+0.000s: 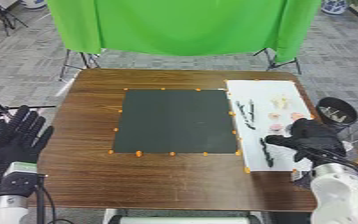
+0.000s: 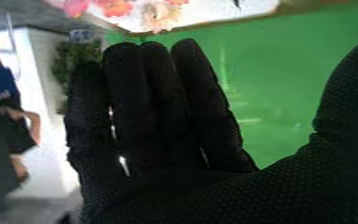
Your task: Arrange flowers
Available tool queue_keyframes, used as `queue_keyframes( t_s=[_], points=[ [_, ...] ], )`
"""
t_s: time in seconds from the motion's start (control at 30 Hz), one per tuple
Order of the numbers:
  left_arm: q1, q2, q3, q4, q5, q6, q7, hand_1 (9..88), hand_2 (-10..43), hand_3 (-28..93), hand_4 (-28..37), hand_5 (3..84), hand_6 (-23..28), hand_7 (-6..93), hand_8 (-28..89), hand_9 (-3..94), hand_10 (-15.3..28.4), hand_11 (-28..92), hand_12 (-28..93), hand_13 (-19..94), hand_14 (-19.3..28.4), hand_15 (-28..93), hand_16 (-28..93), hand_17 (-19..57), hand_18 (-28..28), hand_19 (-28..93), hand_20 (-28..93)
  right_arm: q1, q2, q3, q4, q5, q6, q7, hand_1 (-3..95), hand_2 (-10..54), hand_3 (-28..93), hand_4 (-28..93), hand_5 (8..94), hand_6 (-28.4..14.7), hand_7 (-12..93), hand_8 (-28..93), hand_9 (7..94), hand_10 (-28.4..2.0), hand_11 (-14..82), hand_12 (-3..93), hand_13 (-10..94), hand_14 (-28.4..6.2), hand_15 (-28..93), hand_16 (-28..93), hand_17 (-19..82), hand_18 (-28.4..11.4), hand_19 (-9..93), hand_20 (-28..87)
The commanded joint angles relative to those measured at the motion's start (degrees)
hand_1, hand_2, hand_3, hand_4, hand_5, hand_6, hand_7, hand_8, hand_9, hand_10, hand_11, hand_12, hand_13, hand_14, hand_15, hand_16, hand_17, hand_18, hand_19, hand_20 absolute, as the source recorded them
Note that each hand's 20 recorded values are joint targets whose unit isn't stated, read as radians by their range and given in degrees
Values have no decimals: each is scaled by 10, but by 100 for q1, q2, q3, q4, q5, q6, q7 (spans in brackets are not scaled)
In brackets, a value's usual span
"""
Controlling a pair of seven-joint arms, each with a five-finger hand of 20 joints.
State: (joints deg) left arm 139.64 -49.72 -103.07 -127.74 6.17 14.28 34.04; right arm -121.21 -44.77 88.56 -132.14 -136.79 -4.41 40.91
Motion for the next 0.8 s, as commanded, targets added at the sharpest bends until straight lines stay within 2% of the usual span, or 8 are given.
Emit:
queue_keyframes(
  t_s=[0.03,0.1,0.17,0.27,0.43,0.47,0.73,0.8],
  points=[
    [86,-39,29,-47,6,49,9,272,106,723,-283,390,81,121,-92,290,127,125,73,158,97,190,-91,-54,106,312,51,402,-7,-291,13,328,-805,23,120,-95,705,-256,600,-81,276,-84,589,-211,368,300,486,-216,639,273,236,-267,750,329],
    [71,-63,6,-29,58,21,-61,272,106,722,-283,391,82,121,-92,293,129,127,74,159,97,192,-91,-54,106,312,51,418,-25,-362,32,301,-886,18,122,-95,705,-248,604,-82,276,-85,590,-212,367,301,486,-215,638,276,238,-267,751,331],
    [110,-57,-1,-33,67,-13,-46,273,108,720,-283,391,82,120,-92,293,129,127,74,159,98,193,-91,-55,106,313,51,463,-91,-416,15,423,-1086,58,124,-95,705,-241,606,-82,271,-88,592,-212,364,299,487,-215,635,277,238,-267,750,332],
    [128,-58,-4,-47,43,14,-39,272,109,719,-283,391,81,121,-93,294,129,127,73,160,98,195,-91,-55,106,313,52,541,-115,-588,85,337,-1198,108,136,-95,706,-234,609,-83,256,-91,592,-213,352,295,486,-215,624,275,237,-267,747,332],
    [69,-76,0,-24,106,-17,-138,272,110,719,-283,391,81,120,-93,294,129,127,73,162,99,195,-92,-55,106,313,52,670,-116,-875,255,-60,-1342,296,166,-95,708,-232,610,-84,244,-87,594,-214,345,291,485,-216,621,274,241,-267,750,333],
    [95,-72,-5,-27,108,-29,-111,272,110,720,-283,391,81,120,-93,294,129,127,73,162,99,196,-92,-55,107,313,52,713,-120,-932,296,-82,-1364,329,168,-95,710,-233,611,-84,242,-87,594,-214,344,290,486,-217,621,274,241,-267,751,333],
    [80,-82,12,-23,91,-6,-146,270,112,719,-283,391,80,120,-93,295,128,127,73,163,101,198,-92,-56,107,315,52,695,-245,-917,465,136,-1619,319,191,-95,709,-235,613,-85,239,-85,600,-213,340,285,496,-214,621,270,249,-268,761,333],
    [89,-83,11,-22,114,-43,-160,270,112,719,-283,391,80,120,-93,294,128,127,73,163,102,199,-91,-56,107,314,52,698,-289,-858,483,419,-1770,342,210,-95,712,-236,613,-84,237,-86,600,-212,338,284,496,-209,614,267,250,-268,762,331]
  ],
)
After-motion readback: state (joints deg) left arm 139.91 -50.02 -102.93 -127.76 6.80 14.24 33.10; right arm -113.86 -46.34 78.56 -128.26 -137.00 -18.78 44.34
